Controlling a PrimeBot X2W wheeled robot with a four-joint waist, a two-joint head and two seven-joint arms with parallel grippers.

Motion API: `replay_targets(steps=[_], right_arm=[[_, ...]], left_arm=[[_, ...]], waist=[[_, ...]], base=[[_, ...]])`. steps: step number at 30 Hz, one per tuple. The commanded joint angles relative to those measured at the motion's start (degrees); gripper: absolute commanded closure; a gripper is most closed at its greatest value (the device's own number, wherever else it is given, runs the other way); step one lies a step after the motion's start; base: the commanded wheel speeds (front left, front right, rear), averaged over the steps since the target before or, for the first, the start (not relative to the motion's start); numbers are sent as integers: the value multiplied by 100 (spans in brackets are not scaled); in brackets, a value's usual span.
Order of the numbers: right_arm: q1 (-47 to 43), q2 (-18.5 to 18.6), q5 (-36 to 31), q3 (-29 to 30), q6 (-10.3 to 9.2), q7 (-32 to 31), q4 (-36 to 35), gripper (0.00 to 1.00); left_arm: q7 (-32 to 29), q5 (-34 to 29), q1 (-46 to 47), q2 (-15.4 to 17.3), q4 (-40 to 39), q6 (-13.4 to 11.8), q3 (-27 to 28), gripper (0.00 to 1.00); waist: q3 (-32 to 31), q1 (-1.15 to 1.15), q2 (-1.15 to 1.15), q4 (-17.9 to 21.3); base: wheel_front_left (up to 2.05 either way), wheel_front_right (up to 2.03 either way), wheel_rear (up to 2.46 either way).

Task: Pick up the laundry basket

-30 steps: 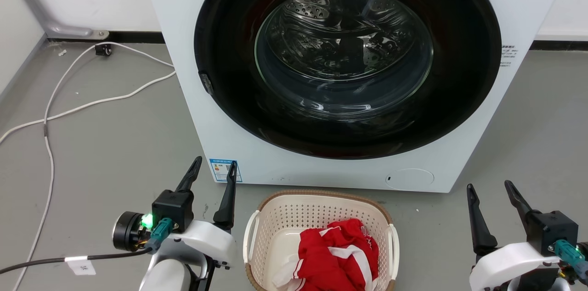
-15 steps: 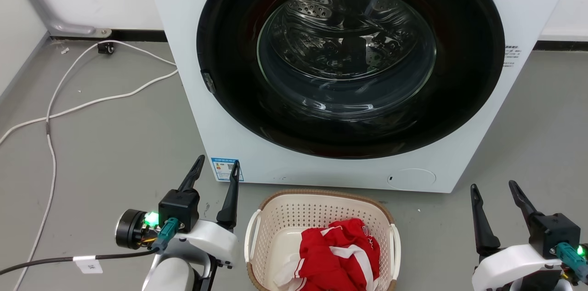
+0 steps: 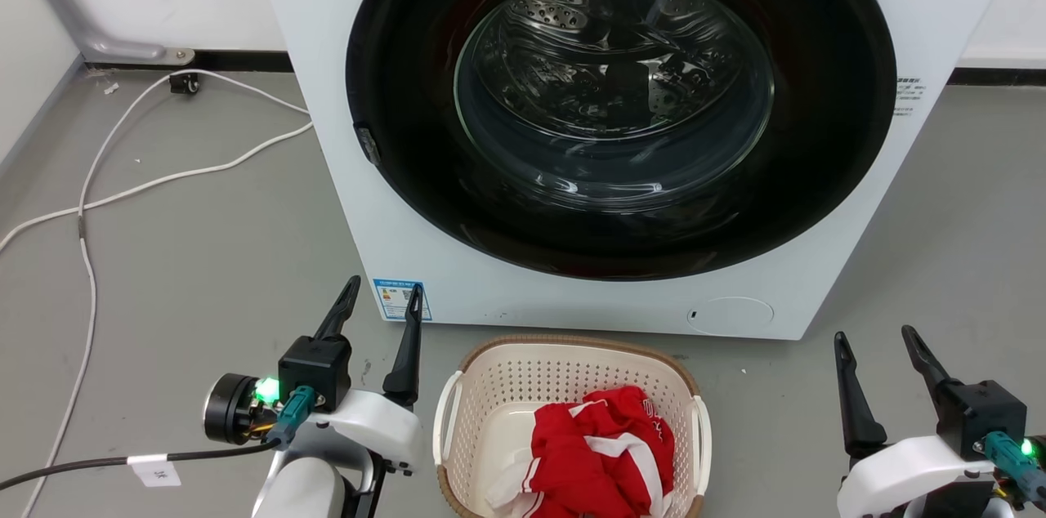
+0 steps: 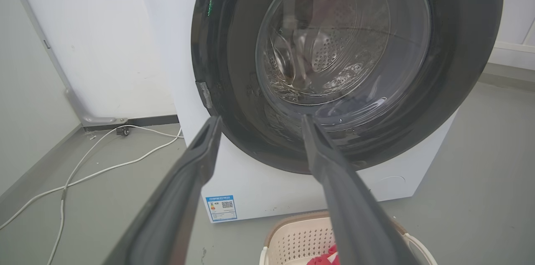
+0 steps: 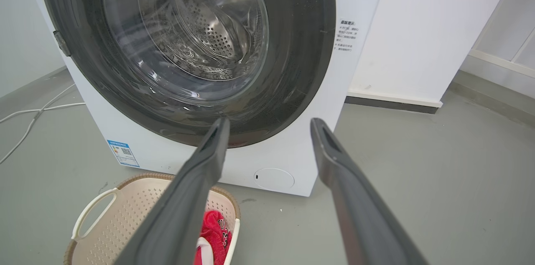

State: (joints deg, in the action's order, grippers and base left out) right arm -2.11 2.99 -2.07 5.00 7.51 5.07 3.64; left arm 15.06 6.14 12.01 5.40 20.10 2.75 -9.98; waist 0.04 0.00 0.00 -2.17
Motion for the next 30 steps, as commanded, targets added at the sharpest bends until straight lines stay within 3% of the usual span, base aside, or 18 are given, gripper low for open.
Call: replay_targets(steps=[1,16,30], right_arm=[[72,-22,-5,-13,-4,8,9,0],[507,-19,12,-78,-4,-124,298,0],[1874,-17,175,-302,-4,-613,1642,0]], left_arm=[[15,-5,62,7,8,-30,14,0],[-14,125,609,38,457,-13,113,0],[-573,474,2048,109,2024,246,119,0]], waist=[[7,0,0,4],[492,0,0,116],[1622,0,0,280]], base=[[0,0,0],[0,0,0],[0,0,0]])
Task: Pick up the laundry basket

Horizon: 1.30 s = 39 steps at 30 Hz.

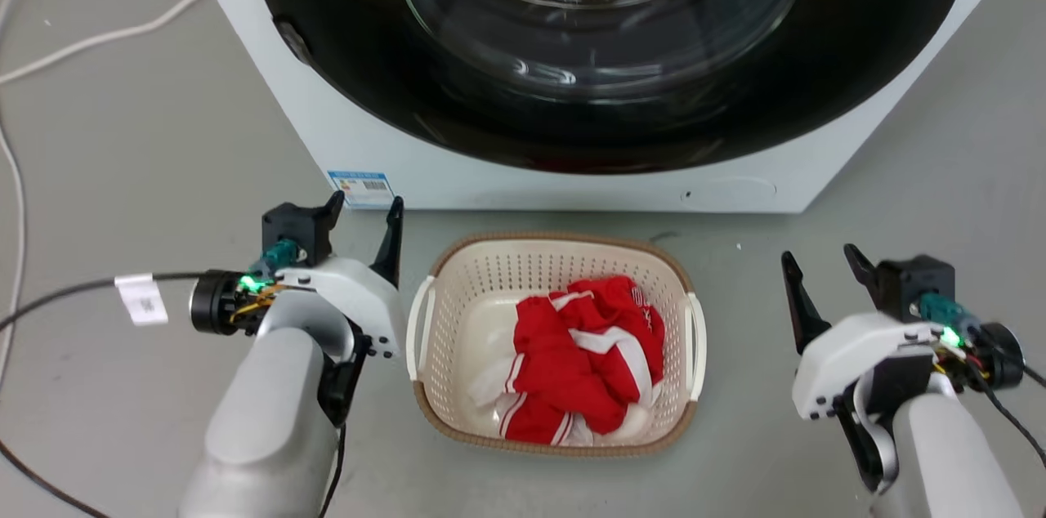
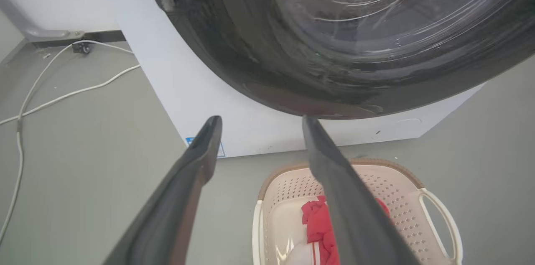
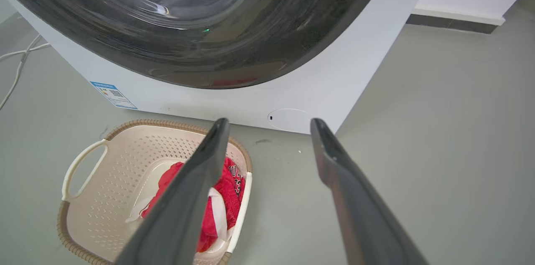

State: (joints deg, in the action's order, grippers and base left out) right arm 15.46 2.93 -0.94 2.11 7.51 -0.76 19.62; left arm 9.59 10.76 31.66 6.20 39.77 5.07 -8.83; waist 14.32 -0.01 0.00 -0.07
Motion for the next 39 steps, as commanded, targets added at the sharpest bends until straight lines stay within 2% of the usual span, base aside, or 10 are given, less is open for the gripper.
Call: replay_targets(steps=[1,10,20,33,39], right_arm=[[225,-10,66,-39,-4,-69,167,0],[1192,-12,522,-471,-4,-561,1463,0],[2176,-9,1396,-1338,-4,-1294,2825,0],[3192,-11,2505,-2434,-4,-1759,3761,0],[3490,-11,2948,-2880,-4,-1780,4107,0]], left_arm=[[-91,60,190,47,191,39,2,0],[-628,414,1031,233,1364,224,-132,0],[-1410,1198,1772,394,2222,236,-535,0],[-2668,1972,2340,765,2559,238,-1198,0],[-2850,2114,2418,919,2599,238,-1555,0]], waist=[[278,1,0,97],[964,1,0,316],[1687,1,0,460],[2457,1,0,636],[2667,1,0,646]], base=[[0,0,0],[0,0,0],[0,0,0],[0,0,0],[0,0,0]])
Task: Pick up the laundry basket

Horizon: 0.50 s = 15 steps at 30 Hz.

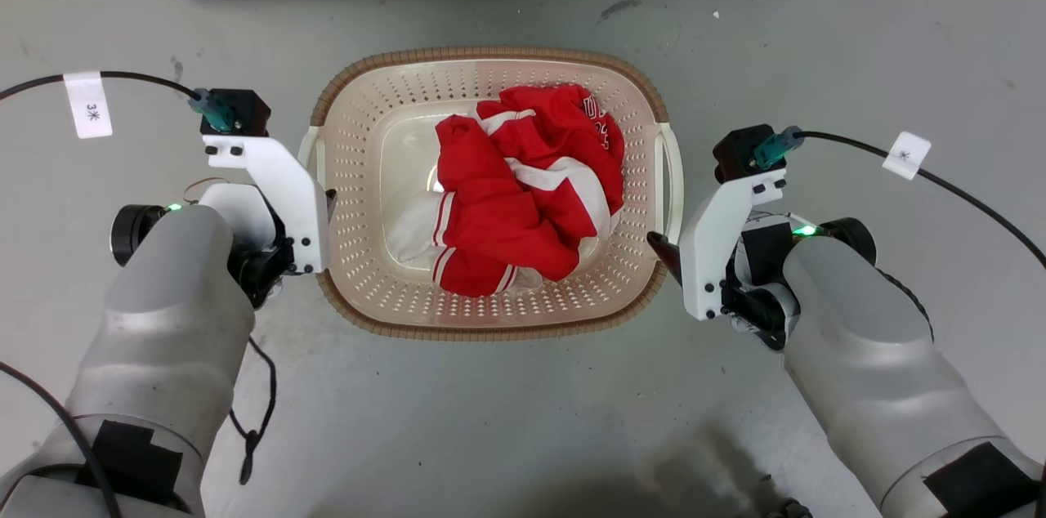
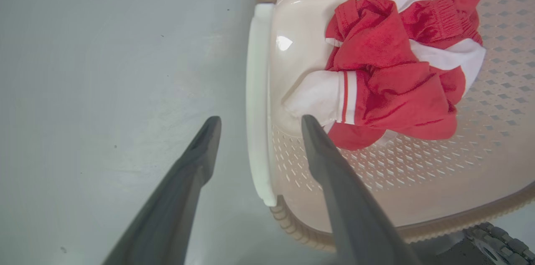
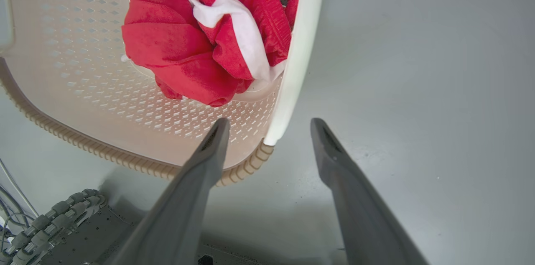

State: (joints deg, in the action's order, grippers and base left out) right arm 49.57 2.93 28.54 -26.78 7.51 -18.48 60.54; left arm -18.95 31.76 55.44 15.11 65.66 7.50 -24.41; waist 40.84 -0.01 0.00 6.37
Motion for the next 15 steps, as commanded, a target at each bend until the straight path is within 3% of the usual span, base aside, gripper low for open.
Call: replay_targets(steps=[1,15], right_arm=[[133,-10,58,-56,-4,12,58,0],[611,-9,646,-812,-4,376,512,0]], left_arm=[[-14,24,55,39,27,-5,-53,0],[387,211,335,161,278,-4,-438,0]], waist=[[41,1,0,-1],[541,1,0,41]], base=[[0,0,0],[0,0,0]])
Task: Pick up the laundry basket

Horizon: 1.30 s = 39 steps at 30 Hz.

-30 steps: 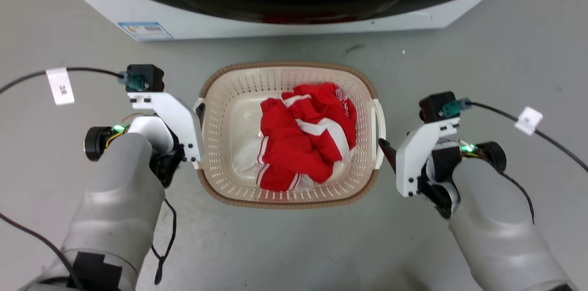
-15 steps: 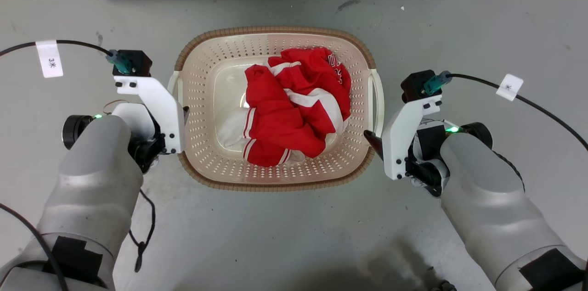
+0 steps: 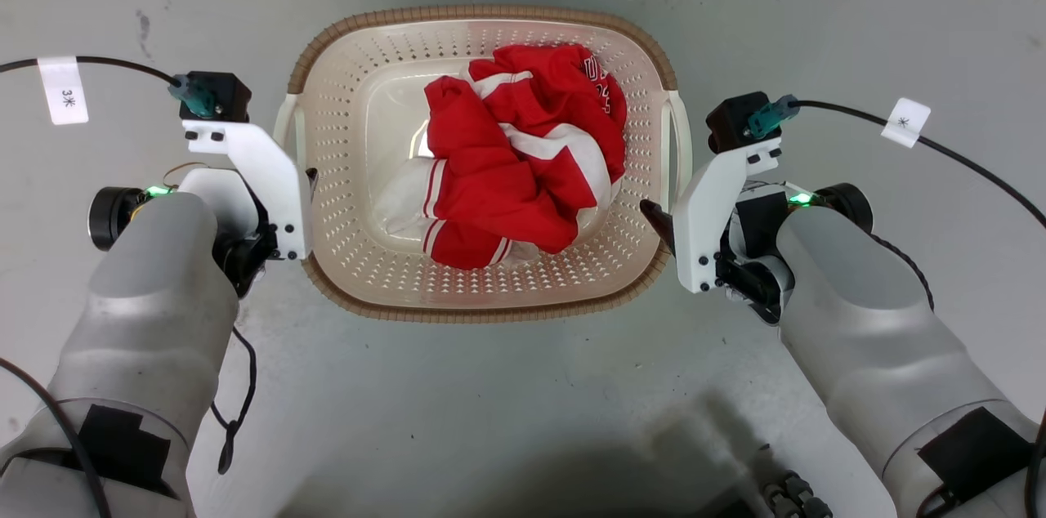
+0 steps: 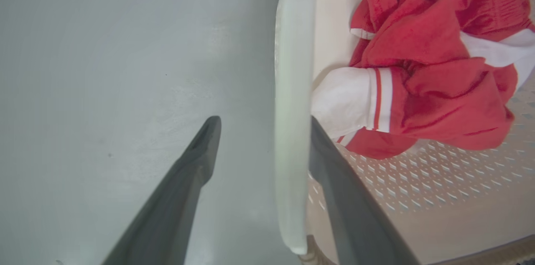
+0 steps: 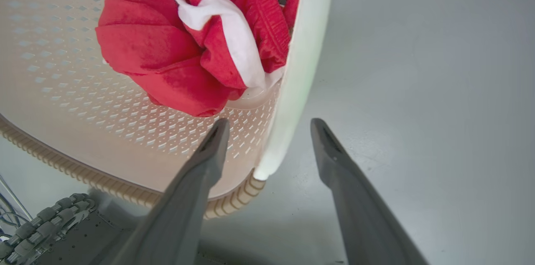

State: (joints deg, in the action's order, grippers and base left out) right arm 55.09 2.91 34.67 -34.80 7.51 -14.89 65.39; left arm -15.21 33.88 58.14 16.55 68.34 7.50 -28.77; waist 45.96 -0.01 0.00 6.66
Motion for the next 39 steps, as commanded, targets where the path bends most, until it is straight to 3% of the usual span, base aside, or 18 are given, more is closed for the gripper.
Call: replay_targets(steps=[1,7,8,9,10,11,12,22,39], right_arm=[[38,-7,106,-53,-4,32,30,0],[32,-9,392,-289,-4,281,168,0],[41,-8,446,-321,-4,314,187,14],[37,-9,521,-331,-4,360,197,46],[31,-8,578,-346,-4,395,224,58],[2,-9,623,-403,-4,418,242,94],[-41,-9,712,-431,-4,455,237,100],[-103,-10,1192,-842,-2,477,337,100],[-196,-20,1884,-1351,-1,-1196,620,100]], left_arm=[[73,-1,76,25,30,-4,-19,0],[231,151,46,-48,125,-4,-126,0],[232,186,65,-69,122,-4,-140,30],[237,219,72,-96,108,-4,-154,69],[283,243,74,-103,92,-4,-170,91],[280,265,53,-117,98,-4,-203,100],[300,291,23,-139,94,-4,-228,100],[148,600,-129,-180,82,-7,-519,100],[-1238,1402,-486,-244,-57,-3,-1016,100]], waist=[[43,1,0,17],[108,1,0,8],[124,1,0,2],[134,1,0,-8],[138,1,0,-20],[125,1,0,-32],[110,1,0,-47],[-73,1,0,-49],[-1471,1,0,-55]], base=[[0,0,0],[0,0,0],[0,0,0],[0,0,0],[0,0,0],[0,0,0],[0,0,0],[0,0,0],[0,0,0]])
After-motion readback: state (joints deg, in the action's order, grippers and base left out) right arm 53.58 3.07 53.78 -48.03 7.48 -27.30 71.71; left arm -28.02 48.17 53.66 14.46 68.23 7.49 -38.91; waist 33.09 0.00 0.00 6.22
